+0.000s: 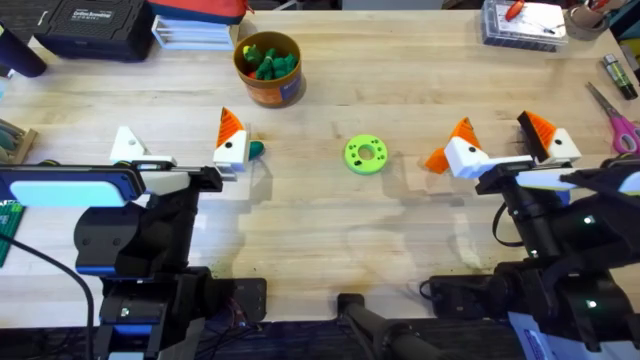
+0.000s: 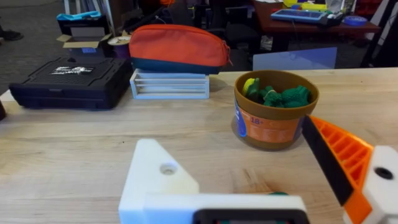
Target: Pick up the gripper from the table and insert it into the empty holder that is missing its gripper. Then pick up a screw, insert it into the mounting hole, and use the screwdriver to tighten it. Finally, clean up the table by picking up the vegetable and placing it into the bucket.
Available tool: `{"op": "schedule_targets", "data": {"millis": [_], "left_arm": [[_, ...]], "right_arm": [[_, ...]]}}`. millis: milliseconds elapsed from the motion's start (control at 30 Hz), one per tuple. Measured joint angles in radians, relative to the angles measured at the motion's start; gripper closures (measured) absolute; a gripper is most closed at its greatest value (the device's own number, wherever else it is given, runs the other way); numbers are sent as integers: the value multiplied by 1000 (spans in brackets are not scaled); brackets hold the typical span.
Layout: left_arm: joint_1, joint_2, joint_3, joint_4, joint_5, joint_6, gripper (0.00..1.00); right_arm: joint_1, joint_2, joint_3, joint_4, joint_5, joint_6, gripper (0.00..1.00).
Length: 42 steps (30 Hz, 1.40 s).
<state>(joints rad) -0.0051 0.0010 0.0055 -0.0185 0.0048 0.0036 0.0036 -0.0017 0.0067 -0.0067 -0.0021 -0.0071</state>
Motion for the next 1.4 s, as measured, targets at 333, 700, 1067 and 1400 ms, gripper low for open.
{"op": "schedule_targets", "data": {"millis": [333, 700, 1067, 1400], "left_arm": [[0, 0, 0, 0, 0, 0, 15], [0, 119, 336, -402, 66, -12, 15], [0, 591, 874, -1027, 137, -12, 15], [0, 693, 884, -1043, 187, 6, 756]], "right_arm": [[0, 0, 0, -1, 1, -5, 7], [0, 87, 270, -387, 1, 58, 7], [0, 415, 833, -864, -15, 106, 8], [0, 451, 842, -899, -18, 109, 7]]}}
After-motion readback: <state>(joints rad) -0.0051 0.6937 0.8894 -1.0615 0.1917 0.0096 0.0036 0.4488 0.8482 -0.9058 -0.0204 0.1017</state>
